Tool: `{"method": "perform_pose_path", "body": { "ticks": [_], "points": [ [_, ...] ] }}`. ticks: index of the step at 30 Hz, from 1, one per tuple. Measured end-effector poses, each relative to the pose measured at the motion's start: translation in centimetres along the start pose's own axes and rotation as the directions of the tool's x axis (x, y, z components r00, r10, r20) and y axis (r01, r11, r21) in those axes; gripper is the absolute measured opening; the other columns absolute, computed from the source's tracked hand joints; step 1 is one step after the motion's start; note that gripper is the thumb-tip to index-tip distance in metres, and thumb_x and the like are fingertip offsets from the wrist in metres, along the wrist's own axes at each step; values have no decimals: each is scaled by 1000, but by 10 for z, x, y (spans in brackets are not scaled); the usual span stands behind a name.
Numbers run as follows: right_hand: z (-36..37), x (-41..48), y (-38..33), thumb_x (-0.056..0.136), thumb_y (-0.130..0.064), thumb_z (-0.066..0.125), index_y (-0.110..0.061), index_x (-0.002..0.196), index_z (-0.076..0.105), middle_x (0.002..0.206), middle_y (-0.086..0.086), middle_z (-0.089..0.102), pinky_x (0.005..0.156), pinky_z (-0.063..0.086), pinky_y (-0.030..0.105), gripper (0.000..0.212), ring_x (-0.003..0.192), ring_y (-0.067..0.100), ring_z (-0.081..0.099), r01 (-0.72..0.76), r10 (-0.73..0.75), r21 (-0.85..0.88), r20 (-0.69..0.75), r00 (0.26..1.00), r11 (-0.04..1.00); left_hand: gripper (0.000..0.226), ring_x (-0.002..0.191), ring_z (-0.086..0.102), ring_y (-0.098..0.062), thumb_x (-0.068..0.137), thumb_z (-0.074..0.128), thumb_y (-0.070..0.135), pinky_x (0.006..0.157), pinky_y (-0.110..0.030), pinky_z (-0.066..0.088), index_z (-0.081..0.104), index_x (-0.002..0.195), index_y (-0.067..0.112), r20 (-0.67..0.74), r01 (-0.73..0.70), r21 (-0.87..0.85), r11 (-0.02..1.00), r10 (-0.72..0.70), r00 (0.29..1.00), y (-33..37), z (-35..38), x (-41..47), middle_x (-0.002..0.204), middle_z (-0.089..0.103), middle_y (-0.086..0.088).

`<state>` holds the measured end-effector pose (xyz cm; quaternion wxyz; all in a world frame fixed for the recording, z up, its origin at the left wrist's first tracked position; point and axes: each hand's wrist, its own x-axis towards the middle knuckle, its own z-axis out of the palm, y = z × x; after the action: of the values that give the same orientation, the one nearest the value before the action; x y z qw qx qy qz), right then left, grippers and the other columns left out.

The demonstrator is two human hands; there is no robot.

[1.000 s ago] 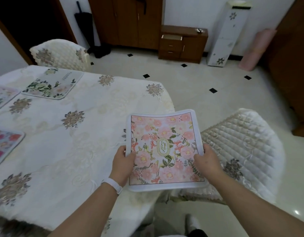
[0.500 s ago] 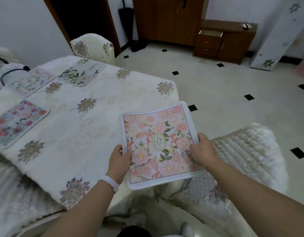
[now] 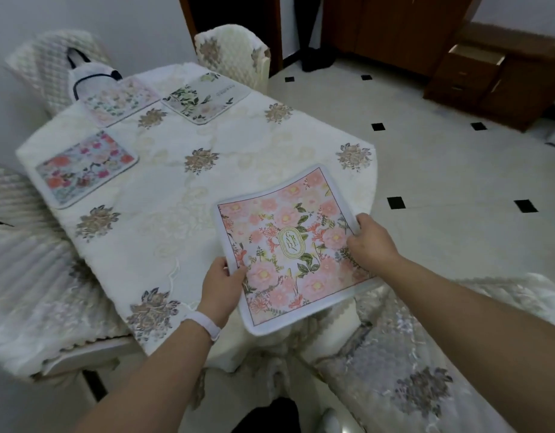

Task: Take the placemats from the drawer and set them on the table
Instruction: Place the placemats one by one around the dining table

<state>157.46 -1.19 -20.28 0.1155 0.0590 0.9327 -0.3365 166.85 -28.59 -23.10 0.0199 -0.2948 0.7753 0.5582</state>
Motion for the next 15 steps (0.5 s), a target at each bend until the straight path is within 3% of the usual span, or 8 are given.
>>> {"method": "perform_pose_path", "body": {
  "ticks": [5,10,15],
  "points": [
    [12,54,-20,90,-8,48,-10,95,45,75,3,50,55,36,32,6,70,28,50,45,-41,-69,59,997,997,10,91,66,-25,95,58,17,80,-44,56,59,104,15,-10,56,-12,998,-56,998,-5,5,32,100,67,-6],
    [27,101,-33,90,-11,50,-12,101,48,82,5,54,65,46,37,11,76,31,55,67,-55,-121,104,993,990,12,91,66,-25,94,58,17,81,-49,57,57,105,22,31,93,1,996,-93,995,-15,14,49,101,66,-4],
    [43,130,-37,89,-9,50,-11,111,50,91,10,59,61,46,35,21,77,30,56,87,-67,-147,139,988,985,9,90,66,-24,93,59,18,83,-50,56,58,101,22,9,171,-43,984,-171,985,-24,17,63,99,67,-5]
  ]
}}
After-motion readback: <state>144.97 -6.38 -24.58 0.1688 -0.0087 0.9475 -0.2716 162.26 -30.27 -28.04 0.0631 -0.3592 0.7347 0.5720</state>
